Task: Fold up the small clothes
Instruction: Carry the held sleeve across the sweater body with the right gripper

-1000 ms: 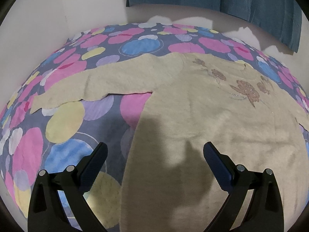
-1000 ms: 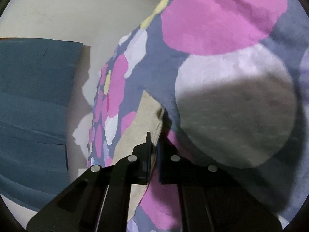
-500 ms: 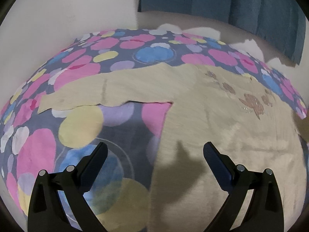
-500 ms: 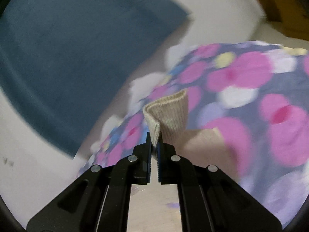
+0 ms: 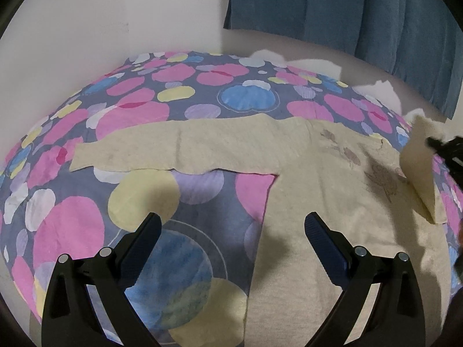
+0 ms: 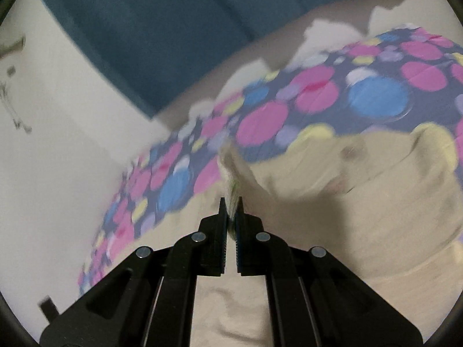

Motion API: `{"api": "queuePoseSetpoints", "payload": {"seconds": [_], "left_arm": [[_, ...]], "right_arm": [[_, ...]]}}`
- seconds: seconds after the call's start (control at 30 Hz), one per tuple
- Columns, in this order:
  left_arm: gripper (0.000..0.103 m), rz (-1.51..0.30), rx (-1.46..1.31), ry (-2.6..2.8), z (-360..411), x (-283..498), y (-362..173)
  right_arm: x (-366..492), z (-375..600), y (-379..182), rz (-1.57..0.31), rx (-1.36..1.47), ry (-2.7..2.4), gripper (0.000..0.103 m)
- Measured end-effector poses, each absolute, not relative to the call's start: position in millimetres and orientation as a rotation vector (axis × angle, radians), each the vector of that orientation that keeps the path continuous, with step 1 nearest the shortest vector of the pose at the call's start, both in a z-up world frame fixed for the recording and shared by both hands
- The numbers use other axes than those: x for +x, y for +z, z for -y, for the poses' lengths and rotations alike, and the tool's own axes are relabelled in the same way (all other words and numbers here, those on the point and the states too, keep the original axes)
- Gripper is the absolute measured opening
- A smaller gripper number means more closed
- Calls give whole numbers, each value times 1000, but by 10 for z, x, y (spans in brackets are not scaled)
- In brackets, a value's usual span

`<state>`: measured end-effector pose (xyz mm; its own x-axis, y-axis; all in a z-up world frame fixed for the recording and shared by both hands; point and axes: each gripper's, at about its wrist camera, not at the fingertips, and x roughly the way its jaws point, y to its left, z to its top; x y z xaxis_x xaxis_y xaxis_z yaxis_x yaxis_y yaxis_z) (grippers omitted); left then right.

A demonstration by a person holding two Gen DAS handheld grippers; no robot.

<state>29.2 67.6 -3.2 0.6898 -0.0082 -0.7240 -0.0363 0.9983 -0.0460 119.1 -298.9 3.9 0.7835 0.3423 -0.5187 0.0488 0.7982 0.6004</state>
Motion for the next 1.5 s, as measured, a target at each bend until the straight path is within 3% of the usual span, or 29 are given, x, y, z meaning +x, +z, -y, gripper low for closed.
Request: {"api": "queuePoseSetpoints", "payload": {"seconds": [0.5, 1.5], "left_arm": [[99, -822, -54, 10, -658, 293, -50], [99, -863, -32, -2, -590, 325, -227]], "right_arm": [[1313, 2124, -433, -813, 447, 209, 4], [1250, 1619, -755, -965, 202, 370, 5]]}}
